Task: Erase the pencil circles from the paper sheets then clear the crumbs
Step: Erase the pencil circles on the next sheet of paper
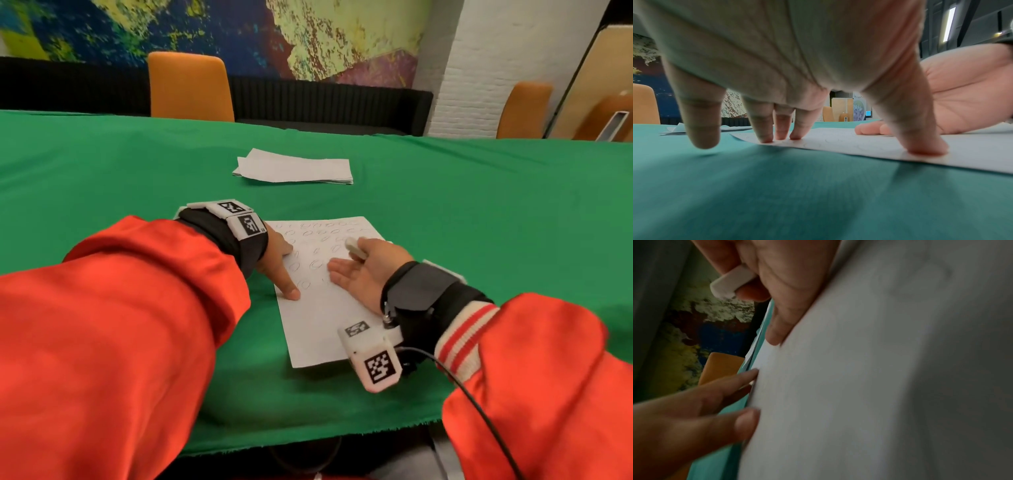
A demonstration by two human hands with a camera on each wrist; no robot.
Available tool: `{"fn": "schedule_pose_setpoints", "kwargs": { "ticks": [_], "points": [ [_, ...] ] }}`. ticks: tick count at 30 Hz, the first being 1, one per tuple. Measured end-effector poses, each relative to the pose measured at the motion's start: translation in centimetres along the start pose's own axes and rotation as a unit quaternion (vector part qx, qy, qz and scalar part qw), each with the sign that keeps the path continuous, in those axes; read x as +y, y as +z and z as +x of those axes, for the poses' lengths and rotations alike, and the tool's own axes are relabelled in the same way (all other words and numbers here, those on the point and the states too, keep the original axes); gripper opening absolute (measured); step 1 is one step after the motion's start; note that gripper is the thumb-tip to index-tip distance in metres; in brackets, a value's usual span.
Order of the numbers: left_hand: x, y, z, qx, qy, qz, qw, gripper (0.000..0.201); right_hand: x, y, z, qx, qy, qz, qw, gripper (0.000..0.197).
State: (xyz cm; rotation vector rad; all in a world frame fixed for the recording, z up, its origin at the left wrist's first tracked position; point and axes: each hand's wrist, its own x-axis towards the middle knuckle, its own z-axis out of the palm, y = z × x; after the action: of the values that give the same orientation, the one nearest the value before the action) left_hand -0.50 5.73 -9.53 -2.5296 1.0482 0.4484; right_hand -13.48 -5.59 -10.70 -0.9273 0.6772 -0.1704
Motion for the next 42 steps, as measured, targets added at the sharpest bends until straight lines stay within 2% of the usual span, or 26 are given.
{"fn": "schedule_pose_setpoints", "kwargs": {
  "ticks": [5,7,9,11,14,16,19,23,26,29,32,35,37,38,41,42],
  "points": [
    [0.0,0.0,-0.1,0.0,-0.006,0.009,1.0,0.102,-3.1,-3.7,0.6,0.13,-0.09,0.031,0.987,0.026],
    [0.0,-0.1,-0.2,0.001,-0.003,0.014,1.0,0.099,-4.3,-4.4,0.5,0.163,-0.101,0.05,0.98,0.024],
    [0.1,-0.1,-0.3,0.001,-0.002,0.016,1.0,0.099,-4.8,-4.0,0.2,0.153,-0.099,0.076,0.98,0.021],
    [0.1,-0.1,-0.3,0.001,-0.007,0.018,1.0,0.102,-4.3,-2.5,-0.4,0.106,-0.092,0.063,0.988,0.023],
    [0.2,-0.1,-0.4,0.003,-0.01,0.014,1.0,0.103,-1.8,-0.1,-0.9,0.018,-0.035,0.02,0.999,0.028],
    [0.2,-0.1,-0.4,0.003,-0.009,0.01,1.0,0.103,-0.3,0.6,-0.6,-0.008,-0.001,0.012,1.0,0.032],
    [0.3,-0.2,-0.5,0.003,-0.01,0.012,1.0,0.103,-0.1,-0.4,0.0,0.009,-0.022,0.035,0.999,0.03],
    [0.3,-0.1,-0.5,0.004,-0.009,0.013,1.0,0.103,-2.4,-3.0,0.6,0.111,-0.094,0.064,0.987,0.028],
    [0.3,-0.1,-0.6,-0.001,-0.009,0.008,1.0,0.102,-4.0,-4.4,1.2,0.173,-0.104,0.059,0.978,0.034],
    [0.3,0.0,-0.6,0.0,-0.009,0.005,1.0,0.102,-4.4,-4.4,1.1,0.145,-0.093,-0.024,0.985,0.031],
    [0.4,0.0,-0.6,0.005,-0.01,0.0,1.0,0.103,-4.1,-3.4,0.7,0.095,-0.077,-0.189,0.974,0.018],
    [0.4,-0.1,-0.7,0.007,-0.013,-0.001,1.0,0.103,-4.5,-2.7,0.4,0.063,-0.102,-0.35,0.929,0.013],
    [0.3,-0.1,-0.8,0.006,-0.013,-0.004,1.0,0.101,-5.3,-1.9,-0.1,0.033,-0.123,-0.459,0.879,0.011],
    [0.4,-0.1,-0.8,0.007,-0.012,-0.005,1.0,0.101,-5.7,-1.4,-0.5,0.02,-0.133,-0.529,0.838,0.011],
    [0.4,-0.1,-0.8,0.01,-0.012,-0.004,1.0,0.1,-6.6,0.2,-1.0,0.002,-0.136,-0.732,0.668,0.022],
    [0.4,-0.1,-0.8,0.01,-0.013,-0.004,1.0,0.101,-6.8,0.8,-1.0,0.001,-0.123,-0.771,0.624,0.023]
  ]
}}
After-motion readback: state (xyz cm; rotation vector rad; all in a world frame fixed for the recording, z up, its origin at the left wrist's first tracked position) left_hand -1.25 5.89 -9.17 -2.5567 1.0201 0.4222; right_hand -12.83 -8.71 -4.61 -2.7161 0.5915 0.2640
